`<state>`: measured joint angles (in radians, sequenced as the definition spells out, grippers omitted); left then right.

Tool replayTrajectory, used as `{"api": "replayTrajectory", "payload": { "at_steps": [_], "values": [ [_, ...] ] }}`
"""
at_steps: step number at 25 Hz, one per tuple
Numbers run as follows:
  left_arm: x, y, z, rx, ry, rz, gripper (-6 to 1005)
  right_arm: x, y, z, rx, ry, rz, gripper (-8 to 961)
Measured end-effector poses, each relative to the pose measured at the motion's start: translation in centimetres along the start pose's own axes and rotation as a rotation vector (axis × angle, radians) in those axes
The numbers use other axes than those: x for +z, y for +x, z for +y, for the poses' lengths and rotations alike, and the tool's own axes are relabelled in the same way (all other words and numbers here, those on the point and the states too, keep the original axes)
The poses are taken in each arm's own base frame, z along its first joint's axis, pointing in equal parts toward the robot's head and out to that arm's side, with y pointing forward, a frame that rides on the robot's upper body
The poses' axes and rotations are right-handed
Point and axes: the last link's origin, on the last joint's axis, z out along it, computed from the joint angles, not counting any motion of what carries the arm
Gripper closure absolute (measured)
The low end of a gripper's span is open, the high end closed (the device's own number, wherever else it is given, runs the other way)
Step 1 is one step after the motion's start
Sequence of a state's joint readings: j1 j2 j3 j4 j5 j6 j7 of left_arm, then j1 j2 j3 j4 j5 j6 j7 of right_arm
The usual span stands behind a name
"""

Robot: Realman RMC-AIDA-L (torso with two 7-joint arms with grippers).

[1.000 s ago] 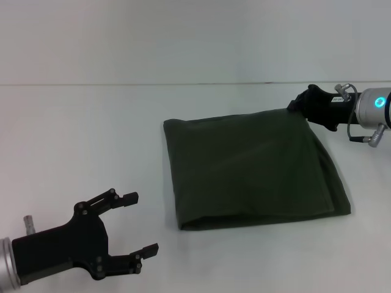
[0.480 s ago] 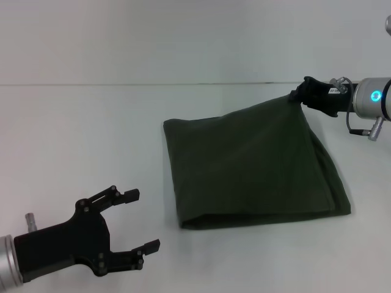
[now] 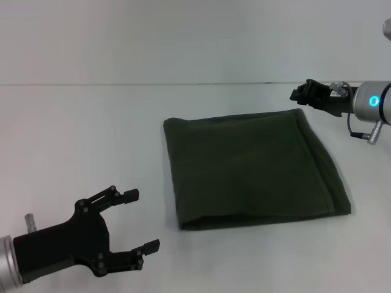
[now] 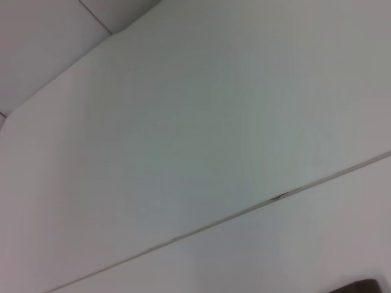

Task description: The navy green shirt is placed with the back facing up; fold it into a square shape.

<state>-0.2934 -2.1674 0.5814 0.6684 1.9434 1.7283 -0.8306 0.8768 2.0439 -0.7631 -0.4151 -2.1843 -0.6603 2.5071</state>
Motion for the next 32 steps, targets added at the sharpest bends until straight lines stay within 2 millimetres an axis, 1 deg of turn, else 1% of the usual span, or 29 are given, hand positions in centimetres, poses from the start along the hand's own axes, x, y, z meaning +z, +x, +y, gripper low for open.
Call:
{"api": "replayTrajectory", "payload": {
  "at_steps": [4, 6, 9, 11, 12, 15, 18, 20, 23, 24, 25, 26, 28, 29, 32],
  "values": [
    [0.0, -0.1, 0.1, -0.02, 0.004, 0.006, 66, -0.5, -0.3, -0.6, -0.011, 0.0, -0.023, 854],
    [0.0, 0.0, 0.0, -0.052, 0.012, 0.014, 66, -1.2, -0.8, -0.7, -0.04, -0.031, -0.056, 838],
    [-0.1, 0.3, -0.6, -0.164, 0.033, 0.032, 66, -2.7, -0.8, -0.8, -0.141, -0.118, -0.114, 732],
    [-0.1, 0.6, -1.1, -0.254, 0.041, 0.044, 66, -3.9, 0.0, -1.2, -0.242, -0.182, -0.131, 660],
    [-0.1, 0.7, -1.4, -0.316, 0.044, 0.047, 66, -4.4, 0.6, -1.5, -0.301, -0.217, -0.127, 625],
    [0.0, 1.2, -2.5, -0.536, 0.043, 0.047, 66, -6.1, 2.9, -2.5, -0.471, -0.307, -0.098, 384],
    [-0.1, 1.7, -3.6, -0.753, 0.031, 0.029, 66, -8.1, 5.7, -3.9, -0.663, -0.385, -0.089, 247],
    [-0.1, 2.2, -4.5, -0.866, 0.037, 0.023, 66, -9.4, 7.7, -4.8, -0.778, -0.428, -0.125, 155],
    [0.8, 2.6, -6.5, -1.033, 0.065, -0.01, 67, -11.1, 10.8, -6.4, -0.893, -0.456, -0.198, 106],
    [0.8, 2.6, -6.5, -1.033, 0.065, -0.01, 67, -11.4, 11.5, -6.8, -0.912, -0.451, -0.21, 90],
    [2.1, 2.9, -7.8, -1.135, 0.065, -0.066, 67, -11.7, 12.2, -7.3, -0.93, -0.444, -0.216, 74],
    [2.3, 3.0, -7.9, -1.147, 0.06, -0.075, 67, -12.0, 12.8, -7.8, -0.944, -0.433, -0.218, 74],
    [3.4, 3.5, -8.4, -1.21, 0.032, -0.119, 67, -12.6, 13.8, -8.7, -0.96, -0.414, -0.218, 73],
    [4.0, 3.8, -8.6, -1.238, 0.02, -0.141, 68, -13.0, 14.1, -9.1, -0.966, -0.402, -0.221, 73],
    [5.1, 4.0, -9.0, -1.313, 0.03, -0.2, 70, -14.0, 15.1, -10.1, -0.977, -0.375, -0.251, 72]
  ]
}}
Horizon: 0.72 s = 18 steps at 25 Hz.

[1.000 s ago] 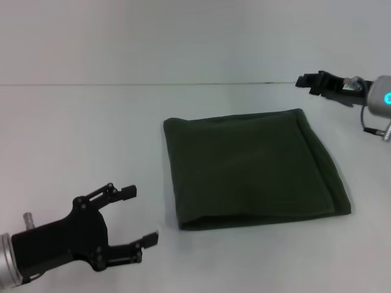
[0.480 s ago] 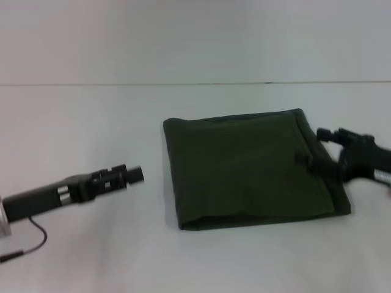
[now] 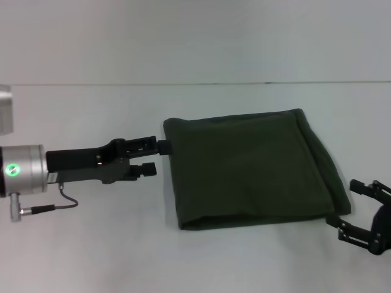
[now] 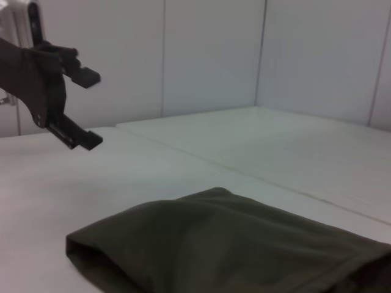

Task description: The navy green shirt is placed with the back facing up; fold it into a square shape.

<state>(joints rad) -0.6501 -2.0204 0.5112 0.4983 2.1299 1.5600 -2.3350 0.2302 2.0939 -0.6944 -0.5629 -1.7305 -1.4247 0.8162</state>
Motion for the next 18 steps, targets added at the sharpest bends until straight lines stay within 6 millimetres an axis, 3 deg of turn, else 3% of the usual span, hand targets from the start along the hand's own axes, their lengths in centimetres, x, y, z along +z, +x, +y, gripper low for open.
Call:
{"api": "replayTrajectory", "payload": {
  "at_steps": [9, 18],
  "values": [
    [3.5, -1.1, -1.4, -0.111, 0.11, -0.026, 78, -1.3, 0.4, 0.4, -0.017, 0.036, -0.037, 71],
    [4.9, -2.5, -2.4, -0.159, 0.156, -0.046, 91, -1.5, 0.3, 0.3, -0.018, 0.041, -0.047, 71]
  ]
}}
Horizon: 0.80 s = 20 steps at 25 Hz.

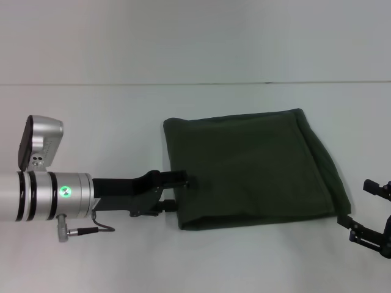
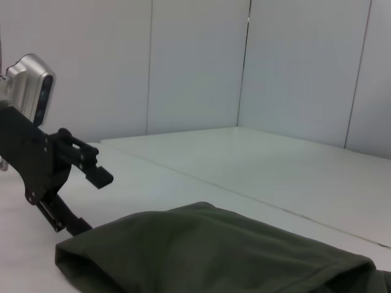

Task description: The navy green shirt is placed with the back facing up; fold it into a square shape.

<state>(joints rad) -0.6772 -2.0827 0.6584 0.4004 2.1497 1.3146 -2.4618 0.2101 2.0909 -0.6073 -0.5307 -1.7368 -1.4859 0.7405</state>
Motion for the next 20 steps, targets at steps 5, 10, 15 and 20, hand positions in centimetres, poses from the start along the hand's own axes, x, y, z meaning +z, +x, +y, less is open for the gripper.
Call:
{"api": "replayTrajectory", "payload": {
  "at_steps": [5, 10, 15, 20],
  "values": [
    [0.2, -0.1, 0.0, -0.01, 0.004, -0.005, 100, 0.1, -0.1, -0.1, -0.002, -0.002, -0.001, 71],
    [0.9, -0.2, 0.4, 0.001, 0.007, -0.016, 108, 0.2, -0.2, -0.1, -0.002, -0.003, -0.003, 71],
    [1.6, -0.1, 1.0, 0.017, 0.008, -0.034, 117, 0.3, -0.2, -0.1, -0.002, -0.005, -0.006, 71],
    [2.4, -0.2, 1.3, 0.049, 0.042, -0.073, 126, 0.4, -0.3, -0.1, -0.001, -0.008, -0.009, 71]
  ]
}}
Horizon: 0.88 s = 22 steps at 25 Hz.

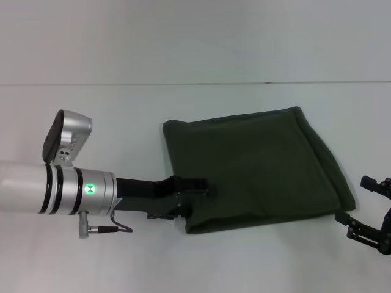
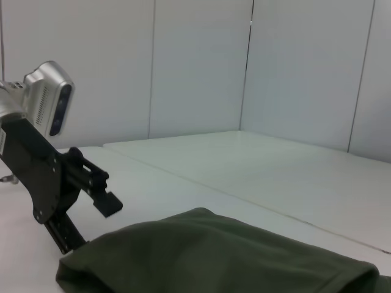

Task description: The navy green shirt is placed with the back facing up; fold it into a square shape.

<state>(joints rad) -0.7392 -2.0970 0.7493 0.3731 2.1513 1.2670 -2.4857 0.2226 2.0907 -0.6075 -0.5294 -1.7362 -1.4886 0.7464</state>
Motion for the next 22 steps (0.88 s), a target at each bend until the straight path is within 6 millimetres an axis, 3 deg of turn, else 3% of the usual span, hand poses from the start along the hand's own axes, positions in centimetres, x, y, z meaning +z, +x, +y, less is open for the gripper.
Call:
{"api": "replayTrajectory", "payload": {
  "at_steps": [10, 12, 17, 22],
  "values": [
    [0.1, 0.2, -1.0, 0.018, 0.063, 0.037, 144, -0.2, -0.1, 0.0, 0.008, 0.009, -0.011, 72],
    [0.2, 0.2, -0.9, 0.026, 0.065, 0.032, 319, -0.2, -0.1, 0.0, 0.008, 0.011, -0.012, 72],
    [0.4, 0.2, -0.7, 0.049, 0.071, 0.022, 593, -0.1, -0.1, 0.0, 0.009, 0.01, -0.014, 72],
    [0.4, 0.3, -0.5, 0.062, 0.068, 0.026, 685, -0.1, -0.2, -0.1, 0.008, 0.009, -0.016, 72]
  ]
}}
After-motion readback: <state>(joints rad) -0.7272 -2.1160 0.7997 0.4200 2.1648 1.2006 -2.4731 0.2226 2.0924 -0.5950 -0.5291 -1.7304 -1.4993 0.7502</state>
